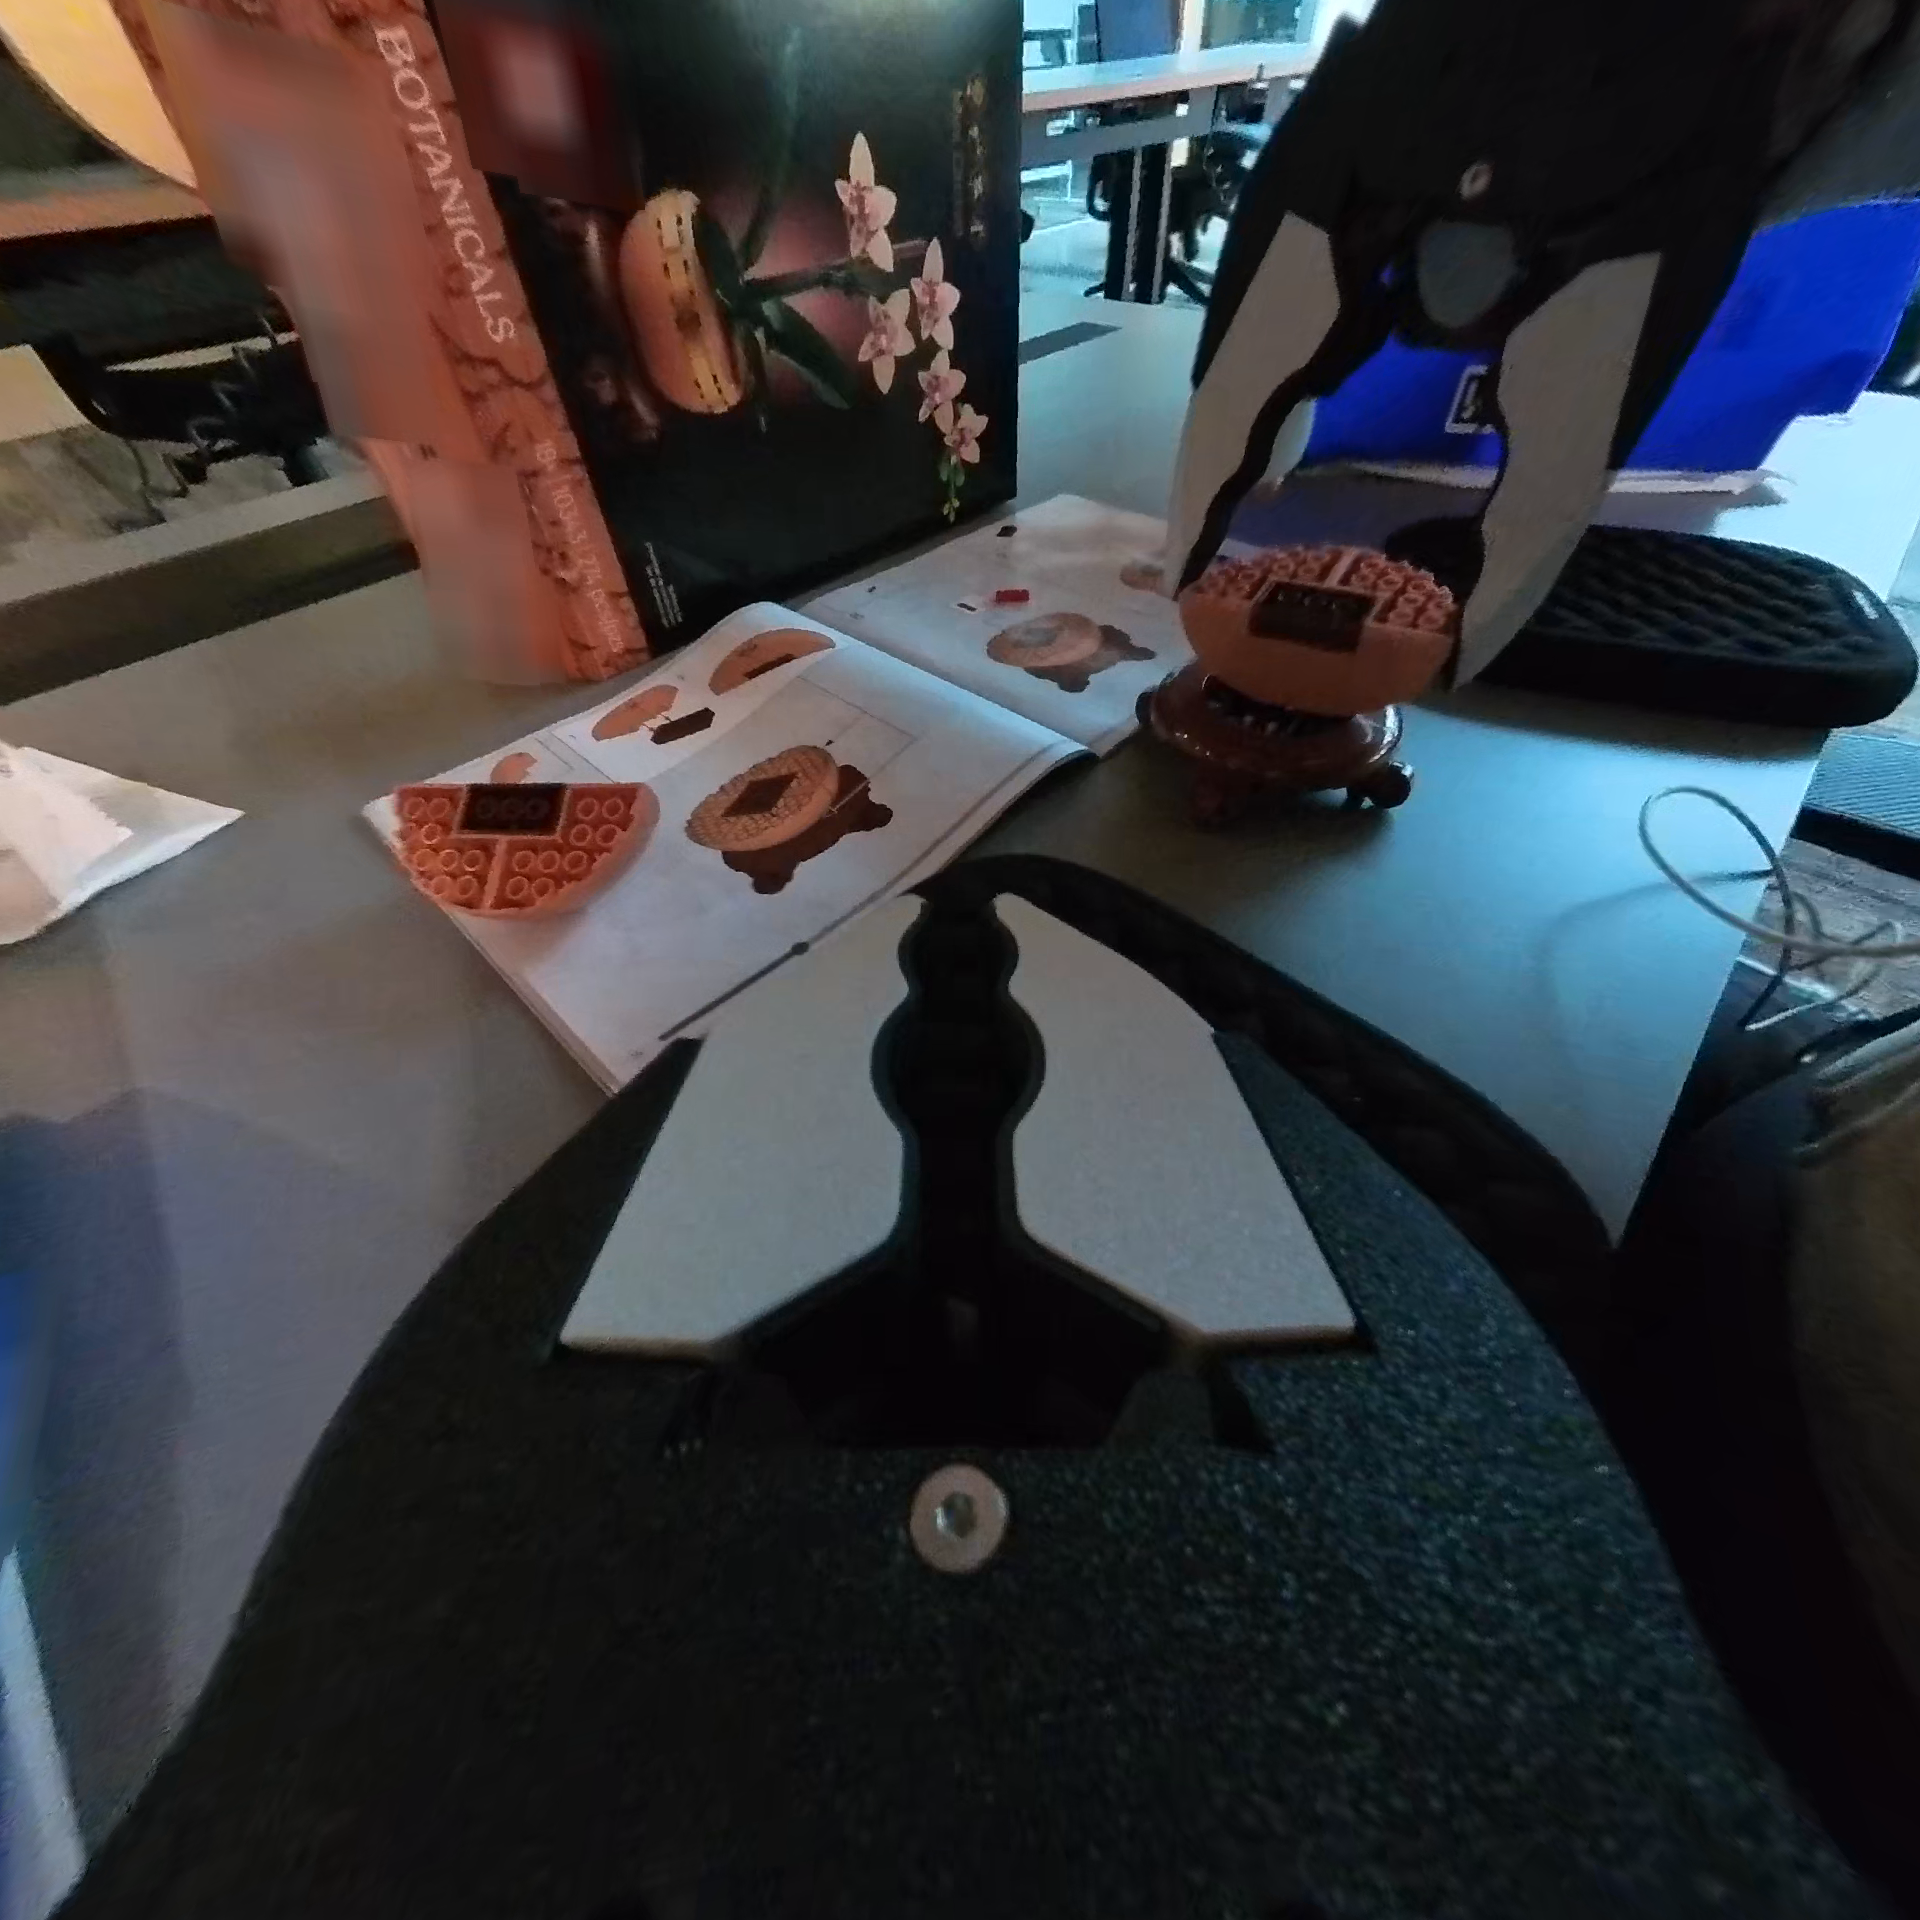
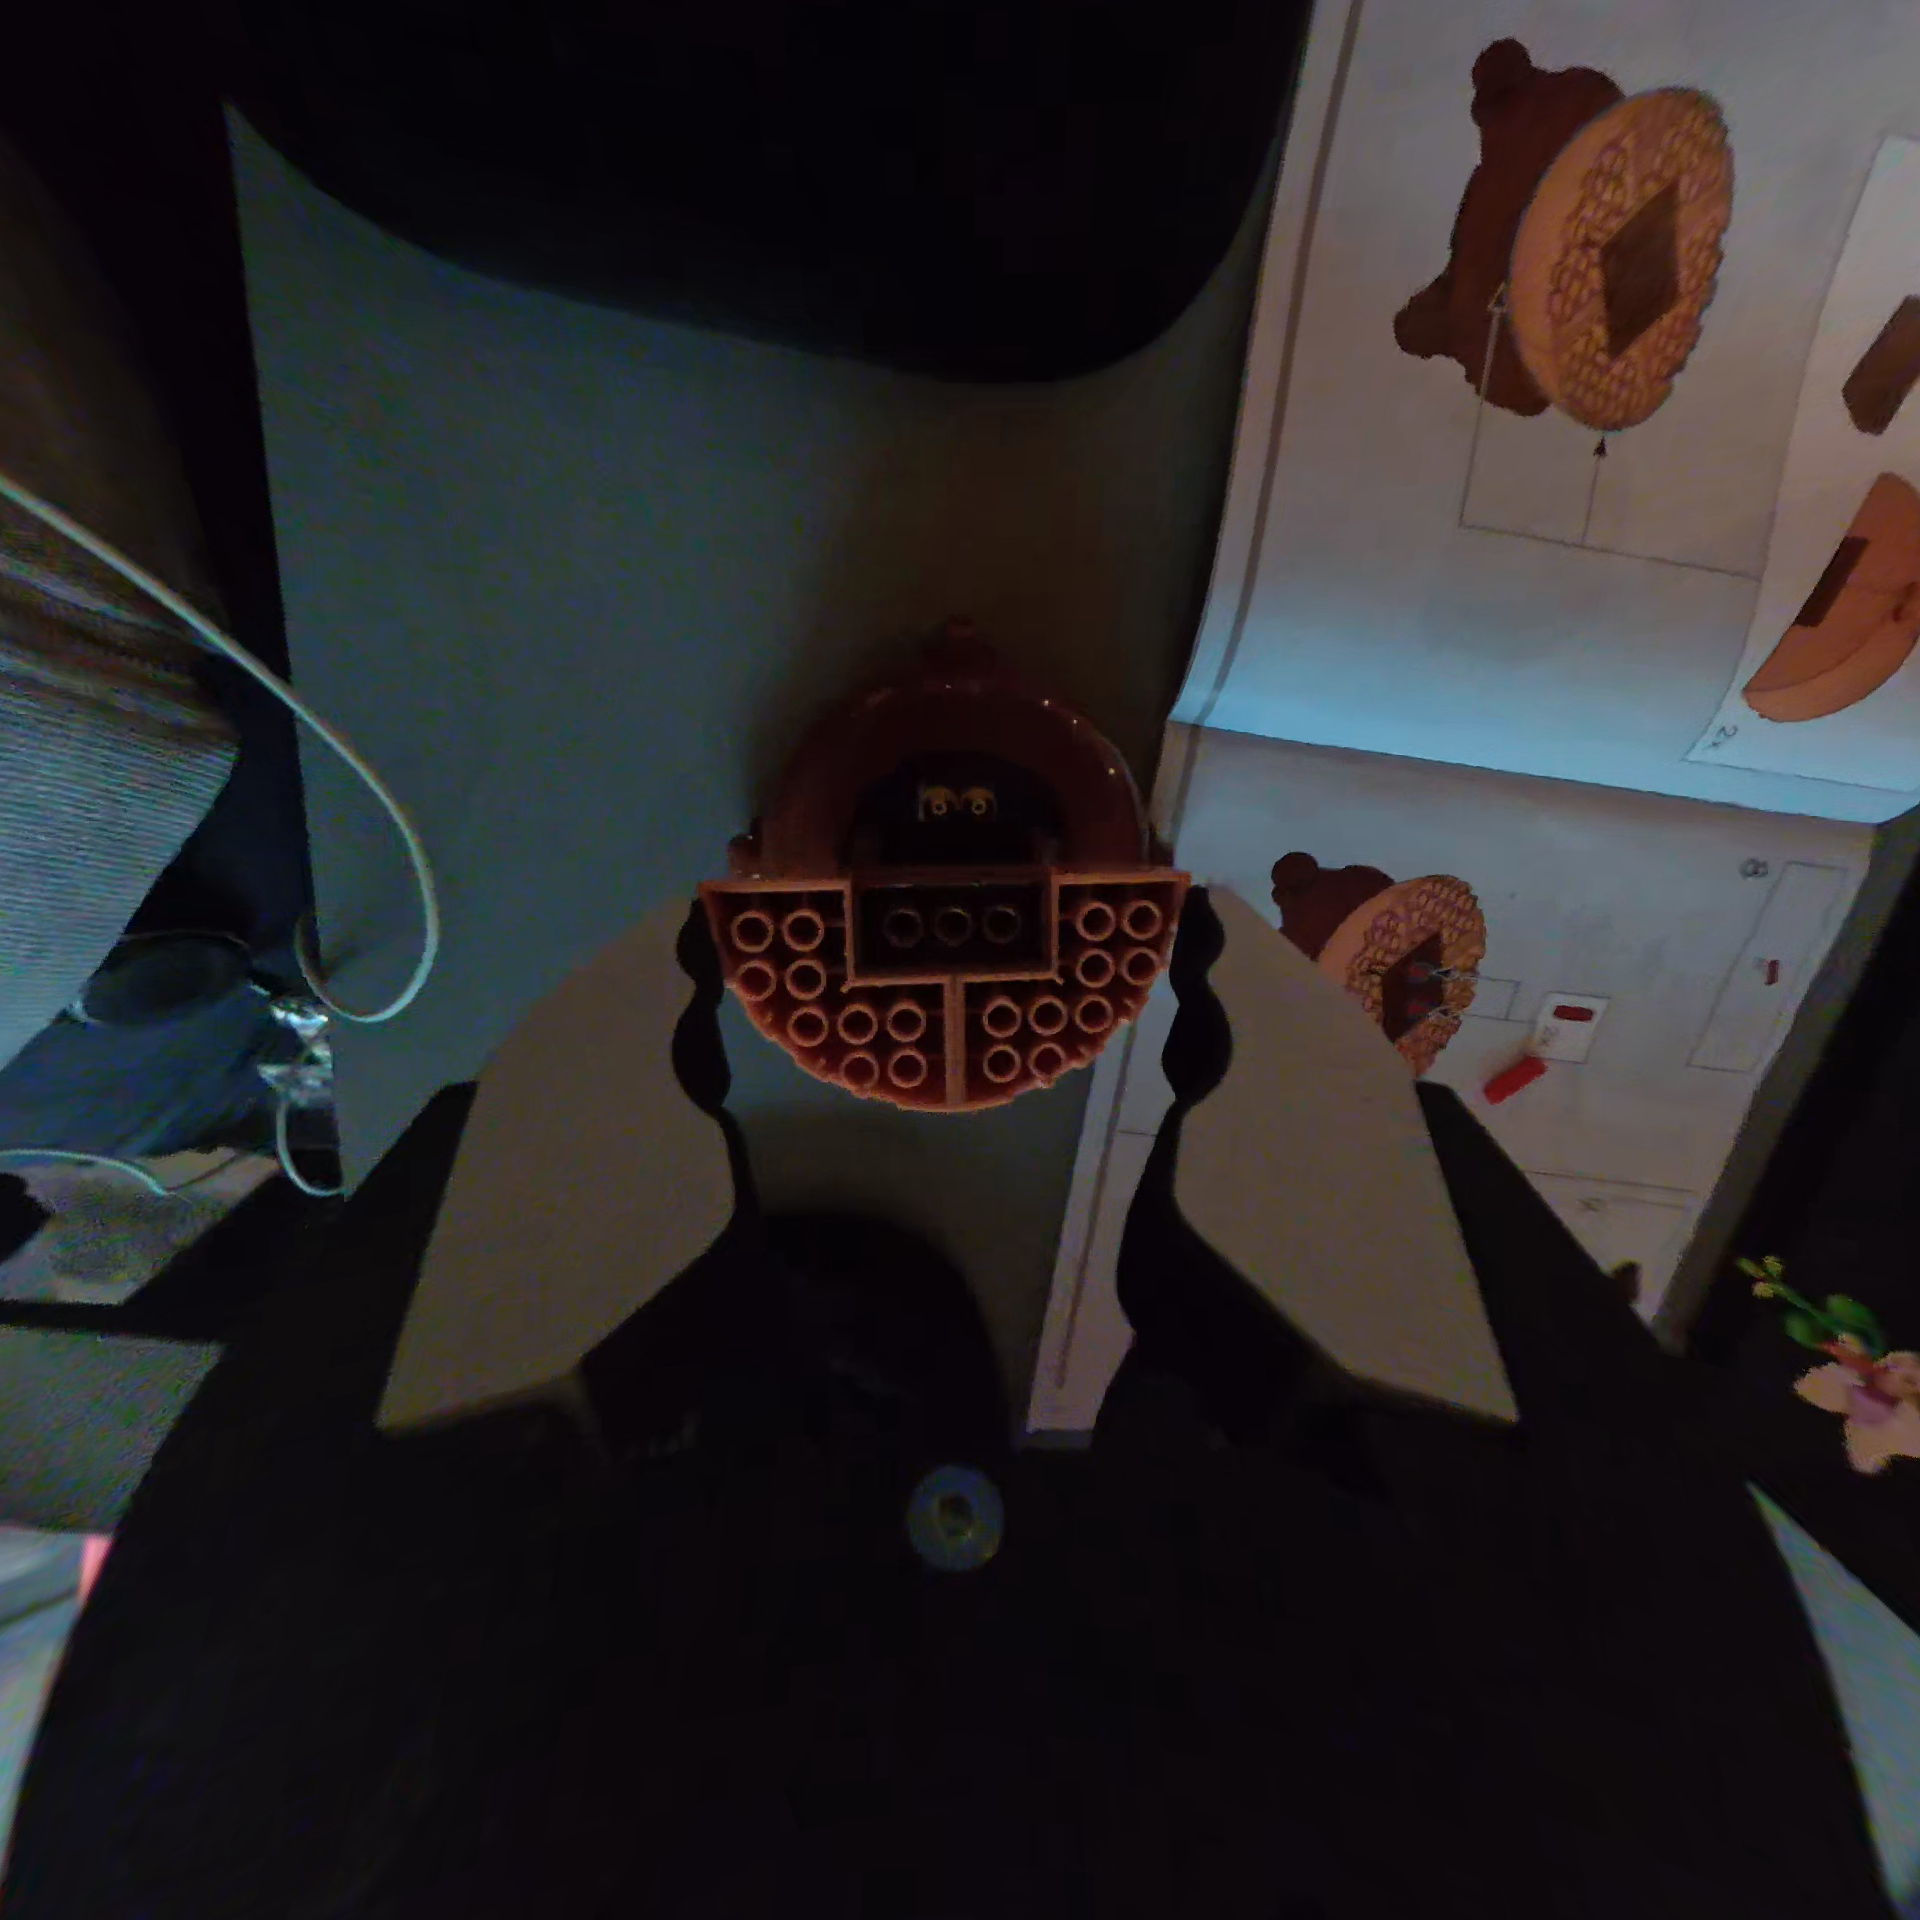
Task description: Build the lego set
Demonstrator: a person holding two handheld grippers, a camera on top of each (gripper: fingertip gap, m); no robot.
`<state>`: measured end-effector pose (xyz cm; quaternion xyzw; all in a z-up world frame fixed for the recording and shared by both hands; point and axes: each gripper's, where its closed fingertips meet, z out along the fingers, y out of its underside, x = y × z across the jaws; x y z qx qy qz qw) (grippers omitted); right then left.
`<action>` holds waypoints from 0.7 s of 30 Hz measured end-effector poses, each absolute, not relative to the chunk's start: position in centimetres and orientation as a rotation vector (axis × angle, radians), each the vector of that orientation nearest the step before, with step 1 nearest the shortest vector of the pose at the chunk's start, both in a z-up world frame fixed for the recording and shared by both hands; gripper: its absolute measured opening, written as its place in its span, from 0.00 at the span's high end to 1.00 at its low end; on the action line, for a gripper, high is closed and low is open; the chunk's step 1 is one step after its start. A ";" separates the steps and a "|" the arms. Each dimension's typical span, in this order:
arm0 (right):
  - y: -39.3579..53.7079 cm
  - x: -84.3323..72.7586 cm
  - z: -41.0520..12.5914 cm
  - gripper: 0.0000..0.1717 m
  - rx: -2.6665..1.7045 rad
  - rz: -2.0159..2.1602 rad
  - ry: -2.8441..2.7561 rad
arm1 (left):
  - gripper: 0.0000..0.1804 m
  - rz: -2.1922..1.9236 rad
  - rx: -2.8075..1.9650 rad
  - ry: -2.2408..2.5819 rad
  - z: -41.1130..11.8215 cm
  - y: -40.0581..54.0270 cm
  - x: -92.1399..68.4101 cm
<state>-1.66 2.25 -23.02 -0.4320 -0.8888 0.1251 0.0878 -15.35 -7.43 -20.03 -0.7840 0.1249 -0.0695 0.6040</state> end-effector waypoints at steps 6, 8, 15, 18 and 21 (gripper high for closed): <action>2.5 -1.5 -23.0 0.52 -1.375 0.692 -2.480 | 0.95 -0.151 -1.816 0.032 -19.5 -9.7 -20.1; 2.6 -1.4 -23.0 0.52 -1.388 0.768 -2.430 | 0.97 -0.122 -1.832 -0.097 -19.7 -12.1 -22.6; 3.2 -1.7 -22.7 0.52 -1.387 0.816 -2.315 | 0.95 -0.142 -1.793 -0.194 -20.4 -19.2 -23.9; 3.5 -1.8 -22.6 0.52 -1.365 0.757 -2.336 | 0.95 -0.152 -1.822 -0.088 -20.5 -18.5 -22.5; 3.3 -1.6 -22.7 0.52 -1.356 0.732 -2.364 | 0.94 -0.156 -1.845 -0.052 -21.4 -18.1 -22.1</action>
